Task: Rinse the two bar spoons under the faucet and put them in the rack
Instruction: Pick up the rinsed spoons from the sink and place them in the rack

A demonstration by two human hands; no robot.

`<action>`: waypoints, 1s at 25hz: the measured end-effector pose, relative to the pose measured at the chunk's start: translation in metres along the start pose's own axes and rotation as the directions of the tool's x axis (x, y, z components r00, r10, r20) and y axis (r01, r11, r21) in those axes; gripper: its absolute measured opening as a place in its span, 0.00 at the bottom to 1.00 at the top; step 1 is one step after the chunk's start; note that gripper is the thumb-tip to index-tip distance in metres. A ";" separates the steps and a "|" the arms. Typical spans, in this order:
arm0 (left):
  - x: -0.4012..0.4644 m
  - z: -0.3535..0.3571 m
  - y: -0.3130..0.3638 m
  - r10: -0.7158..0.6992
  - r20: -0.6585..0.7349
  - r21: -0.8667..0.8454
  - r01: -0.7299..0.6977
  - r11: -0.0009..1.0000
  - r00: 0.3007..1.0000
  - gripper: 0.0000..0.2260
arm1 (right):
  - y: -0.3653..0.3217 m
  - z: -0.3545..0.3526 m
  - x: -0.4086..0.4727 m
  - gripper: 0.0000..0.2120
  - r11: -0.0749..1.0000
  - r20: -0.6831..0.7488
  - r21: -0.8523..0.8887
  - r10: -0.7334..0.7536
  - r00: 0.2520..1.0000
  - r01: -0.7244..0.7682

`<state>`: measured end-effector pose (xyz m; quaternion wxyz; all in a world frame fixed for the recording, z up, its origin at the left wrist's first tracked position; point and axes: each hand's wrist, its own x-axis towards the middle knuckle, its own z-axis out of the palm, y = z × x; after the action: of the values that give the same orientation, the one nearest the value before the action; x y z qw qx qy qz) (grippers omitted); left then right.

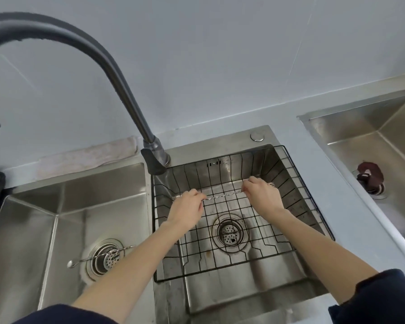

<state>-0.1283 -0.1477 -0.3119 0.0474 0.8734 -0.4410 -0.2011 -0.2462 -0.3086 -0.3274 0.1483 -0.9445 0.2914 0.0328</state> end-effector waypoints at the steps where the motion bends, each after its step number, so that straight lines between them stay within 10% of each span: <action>1: 0.003 0.004 -0.001 -0.006 0.012 -0.013 0.006 1.000 1.000 0.16 | 0.001 0.005 0.003 0.09 1.000 0.007 0.012 0.009 1.000 -0.009; 25: -0.029 -0.024 -0.016 -0.027 -0.032 -0.040 0.026 0.999 0.999 0.19 | -0.048 -0.009 -0.010 0.17 0.994 0.087 -0.097 -0.036 0.996 0.044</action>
<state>-0.1221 -0.1170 -0.2856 0.0694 0.8812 -0.4246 -0.1962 -0.2282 -0.2682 -0.3051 0.1145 -0.9540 0.2639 0.0846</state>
